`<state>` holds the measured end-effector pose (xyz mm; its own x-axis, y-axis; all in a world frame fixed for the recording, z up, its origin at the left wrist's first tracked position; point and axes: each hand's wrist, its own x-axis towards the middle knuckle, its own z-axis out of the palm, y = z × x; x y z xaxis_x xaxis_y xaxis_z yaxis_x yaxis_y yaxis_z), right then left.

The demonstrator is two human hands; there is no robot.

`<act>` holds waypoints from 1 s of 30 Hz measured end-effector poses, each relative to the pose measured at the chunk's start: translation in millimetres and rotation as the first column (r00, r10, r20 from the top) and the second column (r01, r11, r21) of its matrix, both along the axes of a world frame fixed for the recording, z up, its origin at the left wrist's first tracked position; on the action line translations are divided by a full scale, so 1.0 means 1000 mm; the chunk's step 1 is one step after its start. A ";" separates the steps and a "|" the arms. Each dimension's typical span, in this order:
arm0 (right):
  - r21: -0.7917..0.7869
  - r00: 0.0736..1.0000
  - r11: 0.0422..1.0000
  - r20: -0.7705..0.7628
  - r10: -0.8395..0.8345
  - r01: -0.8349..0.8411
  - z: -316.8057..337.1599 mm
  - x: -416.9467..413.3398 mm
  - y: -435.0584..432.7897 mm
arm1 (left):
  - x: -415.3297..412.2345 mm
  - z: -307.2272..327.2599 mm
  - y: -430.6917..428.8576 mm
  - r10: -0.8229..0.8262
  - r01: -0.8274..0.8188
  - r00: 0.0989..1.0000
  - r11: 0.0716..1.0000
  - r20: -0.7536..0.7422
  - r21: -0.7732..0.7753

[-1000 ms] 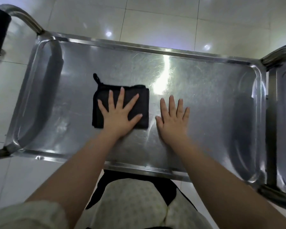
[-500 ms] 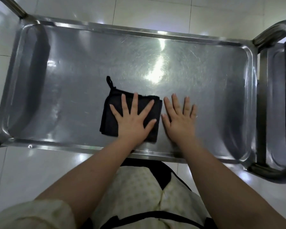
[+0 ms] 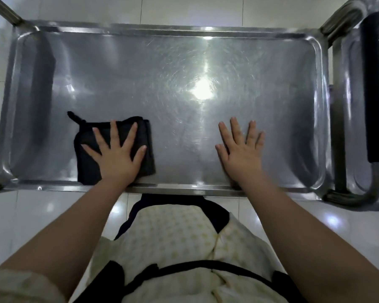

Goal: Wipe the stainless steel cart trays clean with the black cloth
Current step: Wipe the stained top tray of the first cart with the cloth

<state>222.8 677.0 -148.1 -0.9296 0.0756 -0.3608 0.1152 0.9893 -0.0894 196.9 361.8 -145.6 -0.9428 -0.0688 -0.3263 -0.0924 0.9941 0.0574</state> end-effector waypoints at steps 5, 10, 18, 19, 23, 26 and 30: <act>-0.016 0.998 1.000 -0.055 0.018 -0.019 -0.005 -0.001 0.000 | 0.022 0.000 0.120 -0.308 0.309 0.951 0.951 0.013 -0.008; -0.036 0.997 0.999 -0.083 0.000 -0.003 -0.006 0.001 0.004 | 0.019 -0.003 0.123 -0.354 0.354 0.935 0.934 -0.007 0.039; -0.039 0.997 0.999 -0.076 0.001 -0.004 -0.005 0.001 0.004 | -0.011 0.003 -0.066 -0.001 0.001 1.000 1.000 0.020 -0.030; -0.029 0.997 1.000 -0.071 0.006 -0.008 -0.006 0.001 0.003 | -0.011 0.002 -0.072 0.009 -0.008 1.000 0.999 0.024 -0.042; -0.015 0.997 1.000 -0.071 0.003 -0.004 -0.008 0.001 0.001 | 0.001 -0.001 -0.022 0.001 0.000 1.000 1.000 0.020 -0.029; -0.027 0.998 1.000 -0.070 0.003 -0.005 -0.007 0.001 0.002 | 0.021 -0.006 0.061 -0.156 0.156 0.987 0.988 0.027 -0.014; -0.057 0.997 0.998 -0.076 -0.019 0.014 -0.006 0.000 0.008 | 0.033 -0.001 0.150 -0.282 0.282 0.959 0.959 0.029 -0.004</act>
<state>223.1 684.7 -154.6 -0.9533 0.0725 -0.2931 0.1221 0.9804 -0.1544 230.0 511.3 -146.3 -0.9150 0.1955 -0.3528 0.1900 0.9805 0.0506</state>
